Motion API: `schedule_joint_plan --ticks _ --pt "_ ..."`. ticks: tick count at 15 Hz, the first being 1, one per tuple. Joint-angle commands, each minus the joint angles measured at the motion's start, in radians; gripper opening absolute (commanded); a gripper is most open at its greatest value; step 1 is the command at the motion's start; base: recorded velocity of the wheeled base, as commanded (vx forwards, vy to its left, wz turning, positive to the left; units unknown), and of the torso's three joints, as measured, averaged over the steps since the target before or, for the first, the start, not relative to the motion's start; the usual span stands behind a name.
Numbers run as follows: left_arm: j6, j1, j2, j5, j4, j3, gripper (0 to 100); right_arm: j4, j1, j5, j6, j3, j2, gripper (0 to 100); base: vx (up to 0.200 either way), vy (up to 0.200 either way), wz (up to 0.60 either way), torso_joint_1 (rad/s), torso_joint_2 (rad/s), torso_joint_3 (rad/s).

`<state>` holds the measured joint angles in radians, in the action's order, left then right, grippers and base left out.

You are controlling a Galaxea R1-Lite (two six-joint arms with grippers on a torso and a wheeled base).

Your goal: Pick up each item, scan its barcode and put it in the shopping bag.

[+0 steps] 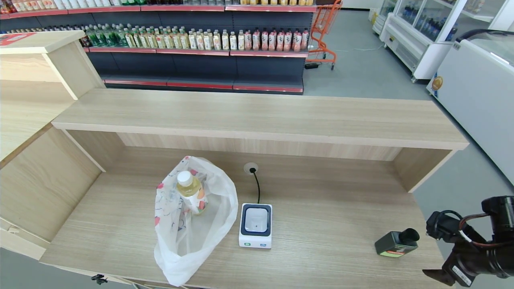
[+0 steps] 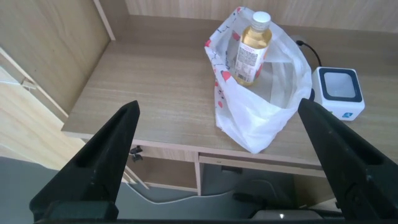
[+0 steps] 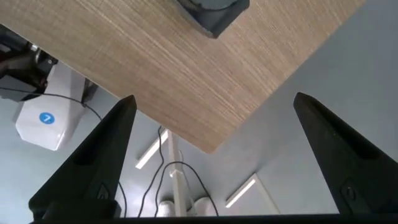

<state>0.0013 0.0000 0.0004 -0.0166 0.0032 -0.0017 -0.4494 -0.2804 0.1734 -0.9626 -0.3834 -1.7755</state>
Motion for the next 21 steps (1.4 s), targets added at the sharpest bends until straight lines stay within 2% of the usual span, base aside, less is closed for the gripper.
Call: schedule_joint_plan --ticks 1,4,9,14,15,21 --pt "0.000 0.000 0.000 0.000 0.000 0.000 100 -0.028 0.006 0.006 -0.008 -0.009 -0.081 100 0.000 0.000 0.00 0.000 0.00 0.000" --pt "0.000 0.000 0.000 0.000 0.000 0.000 100 -0.045 0.014 0.124 -0.077 -0.063 -0.166 100 0.000 0.000 0.00 0.000 0.00 0.000" --pt "0.000 0.000 0.000 0.000 0.000 0.000 100 -0.046 0.064 0.192 -0.094 -0.146 -0.249 100 0.000 0.000 0.00 0.000 0.00 0.000" --pt "0.000 0.000 0.000 0.000 0.000 0.000 100 -0.081 0.101 0.198 -0.097 -0.172 -0.292 100 0.000 0.000 0.00 0.000 0.00 0.000" --pt "0.000 0.000 0.000 0.000 0.000 0.000 100 -0.098 0.107 0.198 -0.099 -0.173 -0.308 0 0.000 0.000 0.00 0.000 0.00 0.000" --pt "0.000 0.000 0.000 0.000 0.000 0.000 100 -0.150 0.115 0.199 -0.105 -0.167 -0.328 0 0.000 0.000 0.00 0.000 0.00 0.000"
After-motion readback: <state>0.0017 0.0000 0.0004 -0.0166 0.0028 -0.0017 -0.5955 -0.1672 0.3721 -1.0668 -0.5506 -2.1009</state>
